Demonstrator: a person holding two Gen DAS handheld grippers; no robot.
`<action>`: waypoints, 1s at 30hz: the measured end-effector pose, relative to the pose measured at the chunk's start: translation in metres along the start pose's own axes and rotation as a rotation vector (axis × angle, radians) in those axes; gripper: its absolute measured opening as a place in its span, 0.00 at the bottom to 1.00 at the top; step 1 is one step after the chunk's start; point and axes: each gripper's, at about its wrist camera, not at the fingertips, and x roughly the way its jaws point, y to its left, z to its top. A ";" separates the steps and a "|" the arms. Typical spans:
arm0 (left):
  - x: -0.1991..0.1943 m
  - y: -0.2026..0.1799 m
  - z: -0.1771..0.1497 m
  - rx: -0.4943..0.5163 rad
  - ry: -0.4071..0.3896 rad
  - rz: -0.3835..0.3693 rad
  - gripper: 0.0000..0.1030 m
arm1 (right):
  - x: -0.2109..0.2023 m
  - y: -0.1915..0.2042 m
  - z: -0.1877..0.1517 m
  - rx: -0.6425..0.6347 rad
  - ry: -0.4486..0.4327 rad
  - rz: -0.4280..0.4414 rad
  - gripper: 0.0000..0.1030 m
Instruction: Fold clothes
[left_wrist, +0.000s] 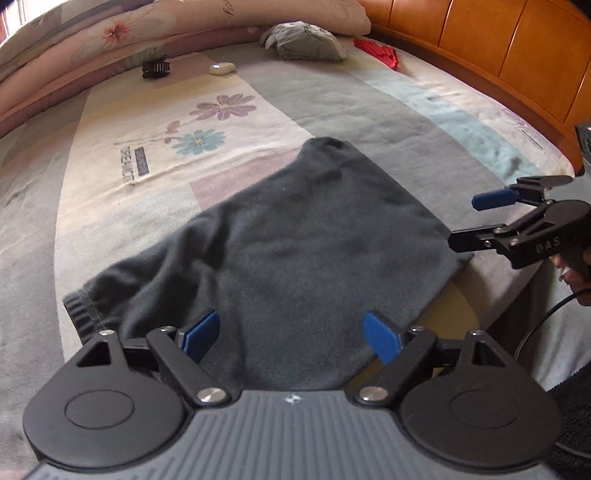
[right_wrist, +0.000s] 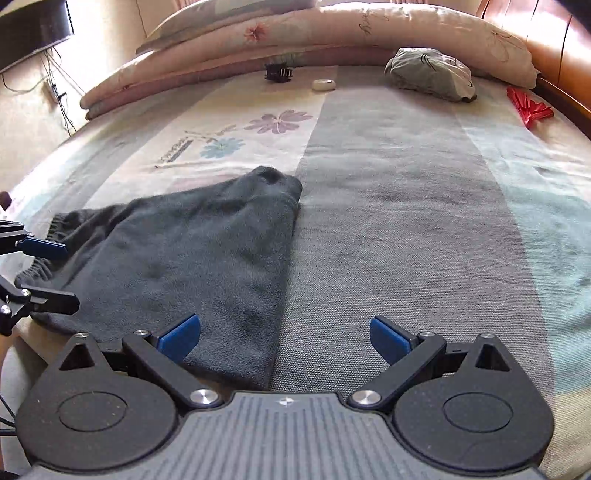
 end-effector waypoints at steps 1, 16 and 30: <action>0.004 0.003 -0.004 -0.024 0.016 -0.003 0.83 | 0.003 0.002 -0.001 -0.013 0.017 -0.014 0.97; -0.023 -0.013 -0.016 0.023 -0.099 -0.085 0.85 | -0.028 0.010 -0.021 -0.253 -0.032 -0.116 0.99; 0.023 -0.098 0.006 0.265 -0.071 -0.041 0.85 | -0.009 0.032 -0.026 -0.415 -0.101 -0.216 1.00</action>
